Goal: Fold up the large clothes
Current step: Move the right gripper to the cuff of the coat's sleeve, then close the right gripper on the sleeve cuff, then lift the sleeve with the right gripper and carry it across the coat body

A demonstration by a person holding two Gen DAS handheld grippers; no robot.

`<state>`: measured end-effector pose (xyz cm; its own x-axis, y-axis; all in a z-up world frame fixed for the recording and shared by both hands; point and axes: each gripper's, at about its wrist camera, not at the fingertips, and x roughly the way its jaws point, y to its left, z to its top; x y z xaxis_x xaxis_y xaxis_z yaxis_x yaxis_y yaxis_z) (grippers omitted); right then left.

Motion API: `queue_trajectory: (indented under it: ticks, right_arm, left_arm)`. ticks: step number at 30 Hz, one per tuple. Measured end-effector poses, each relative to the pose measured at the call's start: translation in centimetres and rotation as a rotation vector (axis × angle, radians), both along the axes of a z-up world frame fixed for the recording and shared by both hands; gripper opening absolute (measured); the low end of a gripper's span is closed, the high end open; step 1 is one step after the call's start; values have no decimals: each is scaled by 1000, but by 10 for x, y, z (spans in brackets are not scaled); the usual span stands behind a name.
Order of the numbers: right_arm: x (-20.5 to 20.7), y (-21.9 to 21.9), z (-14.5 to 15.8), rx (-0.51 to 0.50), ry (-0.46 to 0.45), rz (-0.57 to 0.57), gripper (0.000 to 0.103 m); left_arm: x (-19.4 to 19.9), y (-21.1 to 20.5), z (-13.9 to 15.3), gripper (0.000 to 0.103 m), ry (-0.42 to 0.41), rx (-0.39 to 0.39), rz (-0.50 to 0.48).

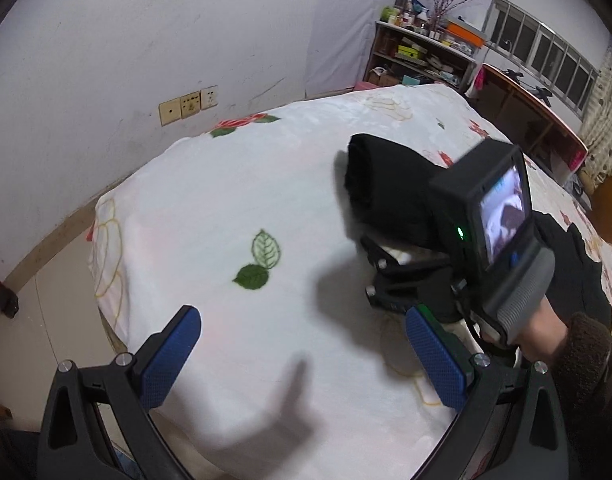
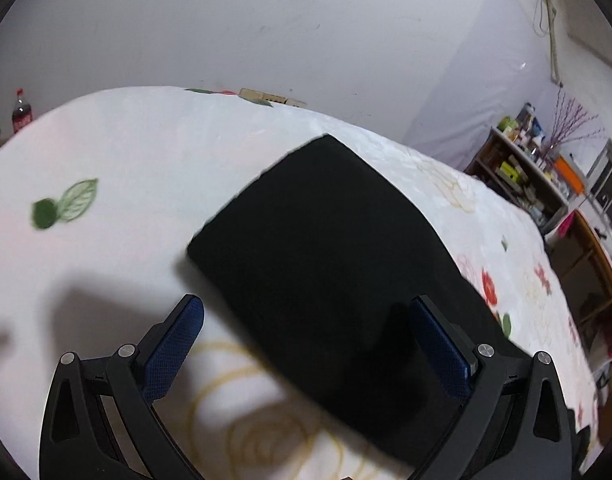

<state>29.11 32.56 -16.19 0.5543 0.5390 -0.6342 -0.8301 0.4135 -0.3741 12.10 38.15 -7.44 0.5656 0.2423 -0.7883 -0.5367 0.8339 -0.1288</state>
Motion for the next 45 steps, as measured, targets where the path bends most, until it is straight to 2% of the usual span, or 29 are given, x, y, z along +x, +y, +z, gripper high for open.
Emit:
queue_trajectory:
  ticks: [4, 7, 9, 11, 14, 25, 31, 38, 45]
  right_arm:
    - [6, 13, 3, 19, -53, -67, 100]
    - [9, 21, 7, 21, -49, -73, 64]
    - [13, 16, 11, 47, -50, -102, 56]
    - [13, 8, 17, 82, -37, -115, 42]
    - [20, -4, 30, 126, -11, -141, 28]
    - [55, -80, 93, 280, 144, -291, 21]
    - [69, -137, 130, 365, 173, -390, 19]
    - [84, -211, 152, 452, 194, -547, 19]
    - [79, -273, 167, 491, 147, -637, 19]
  left_arm:
    - [2, 3, -6, 103, 1, -18, -7]
    - [5, 3, -5, 103, -4, -22, -1]
    - [7, 1, -5, 103, -12, -25, -2]
    - [10, -1, -4, 103, -16, -25, -9]
    - [17, -6, -2, 103, -22, -25, -23]
    - [59, -39, 12, 103, -23, -13, -108]
    - [84, -65, 22, 103, -33, -25, -171]
    - [111, -95, 32, 103, -34, 1, -236]
    - [135, -135, 36, 103, -64, -17, -327]
